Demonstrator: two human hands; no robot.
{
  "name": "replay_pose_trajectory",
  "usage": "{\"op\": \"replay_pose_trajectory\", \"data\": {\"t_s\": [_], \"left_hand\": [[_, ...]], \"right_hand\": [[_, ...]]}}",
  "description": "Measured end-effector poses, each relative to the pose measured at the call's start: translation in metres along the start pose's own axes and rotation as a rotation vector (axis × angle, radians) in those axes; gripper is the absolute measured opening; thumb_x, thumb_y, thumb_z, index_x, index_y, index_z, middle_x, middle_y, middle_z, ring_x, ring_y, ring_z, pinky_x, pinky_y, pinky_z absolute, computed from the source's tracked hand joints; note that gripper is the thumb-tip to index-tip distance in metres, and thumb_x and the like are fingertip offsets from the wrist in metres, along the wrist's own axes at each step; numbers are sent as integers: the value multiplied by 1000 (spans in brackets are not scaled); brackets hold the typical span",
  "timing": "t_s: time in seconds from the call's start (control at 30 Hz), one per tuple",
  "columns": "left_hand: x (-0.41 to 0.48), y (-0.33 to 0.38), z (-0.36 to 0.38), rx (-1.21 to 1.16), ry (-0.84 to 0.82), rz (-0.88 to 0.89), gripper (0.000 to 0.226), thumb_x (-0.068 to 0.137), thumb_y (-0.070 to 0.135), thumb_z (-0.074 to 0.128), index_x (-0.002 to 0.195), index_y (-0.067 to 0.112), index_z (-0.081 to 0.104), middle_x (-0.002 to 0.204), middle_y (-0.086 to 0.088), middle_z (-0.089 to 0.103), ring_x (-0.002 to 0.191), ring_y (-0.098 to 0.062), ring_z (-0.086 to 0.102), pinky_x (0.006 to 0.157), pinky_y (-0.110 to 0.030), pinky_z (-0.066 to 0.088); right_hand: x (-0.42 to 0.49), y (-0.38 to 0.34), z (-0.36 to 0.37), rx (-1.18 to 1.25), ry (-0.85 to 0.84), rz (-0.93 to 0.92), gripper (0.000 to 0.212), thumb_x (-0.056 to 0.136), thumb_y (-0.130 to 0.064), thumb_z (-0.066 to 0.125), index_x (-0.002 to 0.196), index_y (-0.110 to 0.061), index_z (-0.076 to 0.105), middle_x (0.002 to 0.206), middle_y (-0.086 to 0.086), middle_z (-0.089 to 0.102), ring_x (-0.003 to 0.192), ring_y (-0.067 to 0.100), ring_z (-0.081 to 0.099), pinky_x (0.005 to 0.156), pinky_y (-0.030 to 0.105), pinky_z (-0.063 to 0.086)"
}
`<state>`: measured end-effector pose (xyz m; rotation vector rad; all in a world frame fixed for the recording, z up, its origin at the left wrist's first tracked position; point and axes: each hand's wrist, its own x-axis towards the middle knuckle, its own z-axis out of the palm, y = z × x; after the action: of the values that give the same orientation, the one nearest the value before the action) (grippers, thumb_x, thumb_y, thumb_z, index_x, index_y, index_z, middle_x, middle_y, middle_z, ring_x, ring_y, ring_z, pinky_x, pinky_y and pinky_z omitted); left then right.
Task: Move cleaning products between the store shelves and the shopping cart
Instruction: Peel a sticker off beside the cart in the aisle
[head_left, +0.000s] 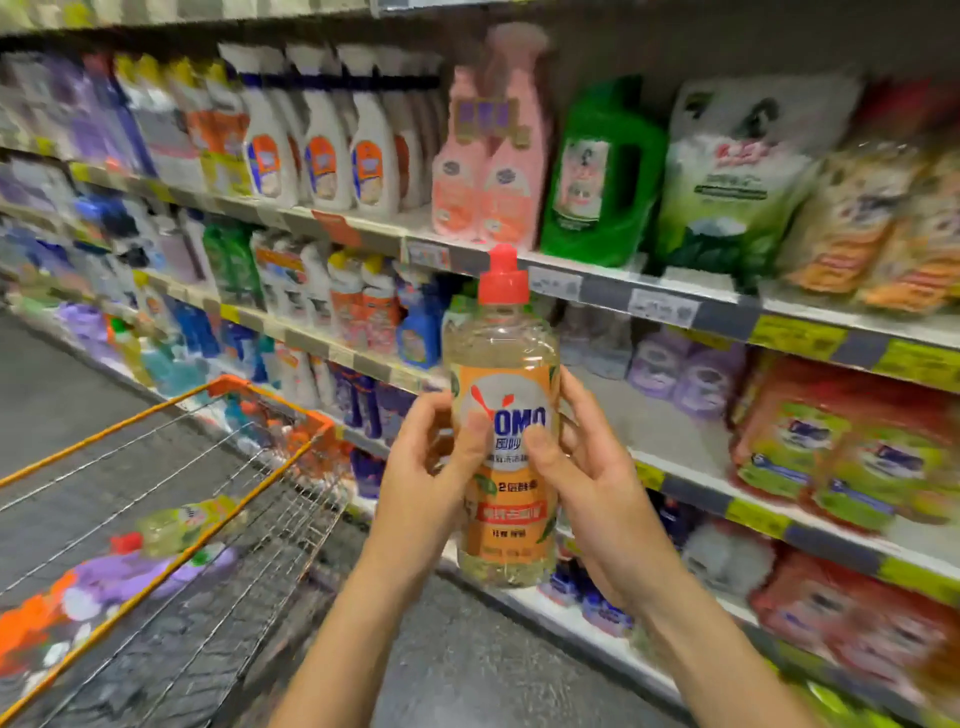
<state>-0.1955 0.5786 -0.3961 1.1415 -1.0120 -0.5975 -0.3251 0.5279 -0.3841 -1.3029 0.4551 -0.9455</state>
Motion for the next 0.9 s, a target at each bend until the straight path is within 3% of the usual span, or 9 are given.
{"op": "replay_pose_trajectory", "data": {"t_s": [0.13,0.23,0.33,0.43,0.53,0.67,0.8,0.9], "left_hand": [[-27,8,72,-104,-176,-35,54,74,58,64,98,10,58,87,-10,66,82,-11,61,72,-26,52],[-41,14,127,-150,-277,-51,61,70,70,64,96,14,59,84,0,68,81,-9,63,72,-23,52],[-52,20,176,-187,-367,-60,49,76,55,62,99,12,60,87,0,70,82,-8,64,70,-22,52],[-58,21,216,-195,-437,-56,43,80,51,58,100,13,60,89,1,70,84,-9,65,71,-23,52],[-54,18,268,-183,-495,-77,44,81,49,60,104,11,60,94,0,72,87,-11,67,71,-20,52],[-31,10,337,-164,-499,-54,48,78,52,60,105,13,60,98,-1,72,93,-14,68,75,-20,51],[1,2,385,-157,-493,-45,48,76,53,60,109,18,62,102,1,72,97,-14,68,78,-21,52],[33,-1,401,-145,-488,-45,51,75,50,62,114,19,62,104,1,73,99,-14,68,78,-21,53]], "right_hand": [[-59,-35,-51,-32,190,-23,48,81,-23,59,124,-42,47,121,-10,69,108,7,66,80,22,55],[-93,-59,-89,-106,291,-42,53,81,-28,61,129,-45,44,132,-6,62,116,10,62,89,28,55],[-118,-77,-127,-129,383,-86,51,81,-28,61,127,-45,44,137,-7,58,119,9,60,96,32,53],[-134,-88,-158,-136,409,-107,59,81,-33,61,134,-47,40,138,-14,56,122,10,58,97,37,52],[-142,-101,-206,-123,448,-149,57,85,-33,62,135,-47,40,132,-23,58,121,4,57,96,30,52],[-127,-122,-271,-159,402,-181,63,70,-48,81,124,-58,51,131,-13,62,122,10,58,95,30,51],[-97,-130,-326,-164,437,-253,80,68,-40,83,138,-35,44,131,-7,63,121,13,59,89,22,51],[-66,-135,-350,-141,424,-259,82,69,-40,83,140,-33,43,130,-11,63,119,9,60,85,19,52]]}}
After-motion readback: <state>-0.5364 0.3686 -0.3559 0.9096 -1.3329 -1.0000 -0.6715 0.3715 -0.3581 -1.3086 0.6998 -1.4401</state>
